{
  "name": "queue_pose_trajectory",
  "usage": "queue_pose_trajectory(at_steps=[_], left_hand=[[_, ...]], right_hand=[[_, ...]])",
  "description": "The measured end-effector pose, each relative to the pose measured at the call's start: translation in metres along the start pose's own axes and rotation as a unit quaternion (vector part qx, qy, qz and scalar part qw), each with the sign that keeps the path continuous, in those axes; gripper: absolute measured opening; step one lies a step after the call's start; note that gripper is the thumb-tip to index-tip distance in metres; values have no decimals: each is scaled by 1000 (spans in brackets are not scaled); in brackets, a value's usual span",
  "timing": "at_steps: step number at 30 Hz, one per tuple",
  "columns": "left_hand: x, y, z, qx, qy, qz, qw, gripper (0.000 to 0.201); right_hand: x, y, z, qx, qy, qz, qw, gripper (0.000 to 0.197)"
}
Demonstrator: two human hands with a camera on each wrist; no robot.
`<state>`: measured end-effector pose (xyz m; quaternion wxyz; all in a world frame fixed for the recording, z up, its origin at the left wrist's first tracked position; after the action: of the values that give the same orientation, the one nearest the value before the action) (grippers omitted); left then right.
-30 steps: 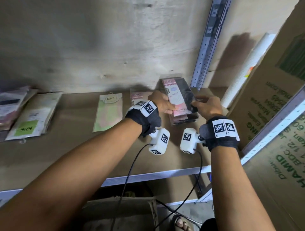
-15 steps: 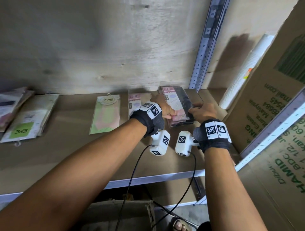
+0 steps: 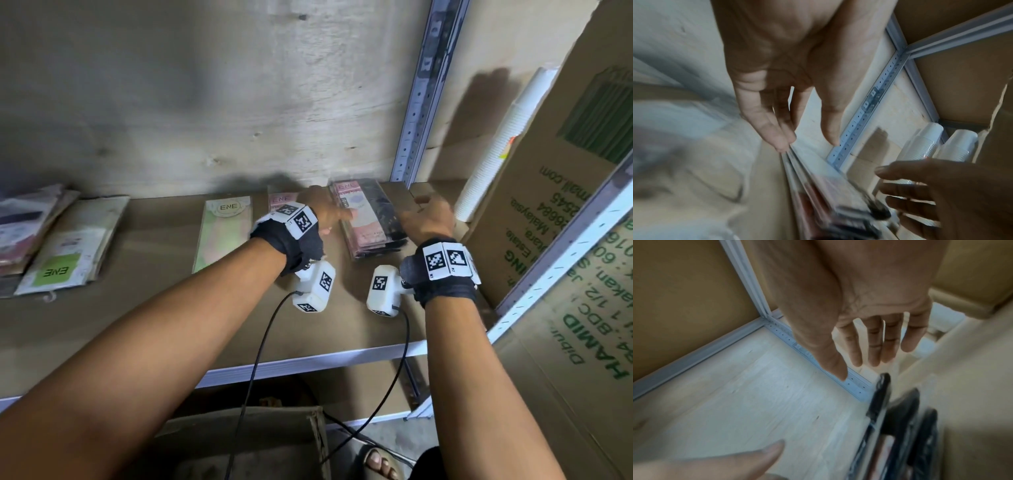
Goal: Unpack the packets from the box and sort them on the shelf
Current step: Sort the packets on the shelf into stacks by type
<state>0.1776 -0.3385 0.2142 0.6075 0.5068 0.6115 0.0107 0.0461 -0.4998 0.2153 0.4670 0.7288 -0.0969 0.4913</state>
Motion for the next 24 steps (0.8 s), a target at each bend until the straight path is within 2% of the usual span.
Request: queue_pose_trajectory(at_steps=[4, 6, 8, 11, 13, 18, 21, 24], left_hand=[[27, 50, -20, -83, -33, -56, 994, 45], [50, 73, -38, -113, -43, -75, 990, 38], [75, 89, -56, -132, -47, -109, 984, 33], [116, 105, -86, -154, -43, -229, 960, 26], [141, 118, -108, -184, -46, -270, 944, 26], [194, 162, -154, -286, -47, -275, 917, 27], [214, 199, -166, -334, -38, -266, 903, 30], [235, 241, -179, -370, -42, -266, 889, 29]], right_hand=[[19, 12, -18, -32, 82, 27, 996, 32], [27, 9, -34, -3, 111, 65, 992, 20], [34, -5, -52, 60, 115, 121, 984, 13], [48, -42, -79, 142, 106, 167, 970, 9], [62, -70, -98, 199, 118, 193, 954, 2], [98, -153, -140, 321, 115, 222, 914, 7], [129, -205, -155, 362, 110, 180, 908, 5], [163, -260, -165, 378, 114, 126, 910, 15]])
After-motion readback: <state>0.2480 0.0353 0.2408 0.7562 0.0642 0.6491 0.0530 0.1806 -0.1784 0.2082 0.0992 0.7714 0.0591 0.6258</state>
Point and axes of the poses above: each hand's wrist, its own z-axis towards the middle knuckle, its own y-axis out of the back of the hand, x = y × z, the point moved 4 cm from there along z, towards the middle knuckle, and after that the axes turned 8 degrees about x, right-handed, at the moved point
